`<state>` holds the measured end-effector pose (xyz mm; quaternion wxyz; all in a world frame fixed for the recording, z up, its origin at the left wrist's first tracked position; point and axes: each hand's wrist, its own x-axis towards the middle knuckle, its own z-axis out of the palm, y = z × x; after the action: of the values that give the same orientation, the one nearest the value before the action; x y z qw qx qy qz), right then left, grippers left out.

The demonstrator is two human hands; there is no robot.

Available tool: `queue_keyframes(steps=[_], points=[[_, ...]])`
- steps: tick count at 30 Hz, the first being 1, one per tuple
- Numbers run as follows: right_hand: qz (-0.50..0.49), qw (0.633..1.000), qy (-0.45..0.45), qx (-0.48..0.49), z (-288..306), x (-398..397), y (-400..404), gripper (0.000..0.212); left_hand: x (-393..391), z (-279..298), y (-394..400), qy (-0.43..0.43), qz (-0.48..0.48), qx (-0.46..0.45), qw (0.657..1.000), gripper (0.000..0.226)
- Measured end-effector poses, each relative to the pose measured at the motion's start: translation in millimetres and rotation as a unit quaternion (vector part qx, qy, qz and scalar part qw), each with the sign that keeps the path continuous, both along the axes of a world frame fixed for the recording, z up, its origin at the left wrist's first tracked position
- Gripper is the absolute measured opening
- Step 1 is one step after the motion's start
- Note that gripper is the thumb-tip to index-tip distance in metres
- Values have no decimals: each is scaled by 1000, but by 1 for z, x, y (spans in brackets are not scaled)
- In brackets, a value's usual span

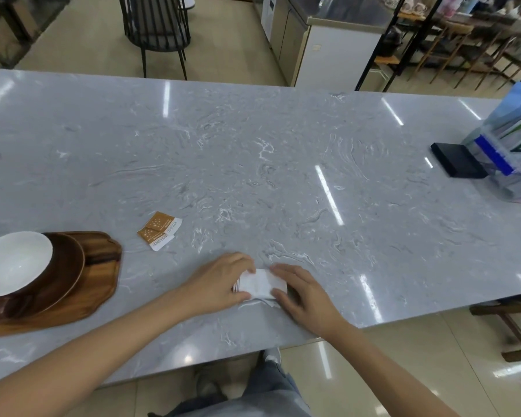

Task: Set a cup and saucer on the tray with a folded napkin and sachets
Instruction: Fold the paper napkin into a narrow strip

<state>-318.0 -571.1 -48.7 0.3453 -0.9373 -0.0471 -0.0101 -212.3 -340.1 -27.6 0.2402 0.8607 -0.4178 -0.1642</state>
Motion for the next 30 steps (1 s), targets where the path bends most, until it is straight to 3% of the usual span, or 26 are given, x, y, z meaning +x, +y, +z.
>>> queue_keyframes(steps=[4, 9, 12, 19, 20, 22, 24, 30], points=[[24, 996, 86, -27, 8, 12, -6, 64, 11, 15, -25, 12, -56, 113, 992, 61], [26, 994, 110, 1, 13, 14, -10, 42, 13, 11, -28, 24, -101, 150, 983, 57], [-5, 987, 130, 89, 18, 10, -10, 35, 11, 9, -22, 39, -85, 85, 992, 35], [-96, 924, 104, 354, 45, 15, 3, 64, 7, 24, -19, 141, 15, -74, 987, 22], [-111, 914, 93, 378, 50, 18, 7, 68, 7, 28, -19, 165, 36, -102, 980, 31], [-148, 895, 74, 414, 57, 24, 16, 75, 6, 33, -18, 198, 55, -149, 967, 73], [-179, 879, 63, 438, 64, 30, 24, 74, 8, 38, -18, 196, 51, -187, 961, 91], [-163, 847, 104, 495, 71, 24, 41, 60, 12, 48, -13, 265, 113, -283, 915, 73]])
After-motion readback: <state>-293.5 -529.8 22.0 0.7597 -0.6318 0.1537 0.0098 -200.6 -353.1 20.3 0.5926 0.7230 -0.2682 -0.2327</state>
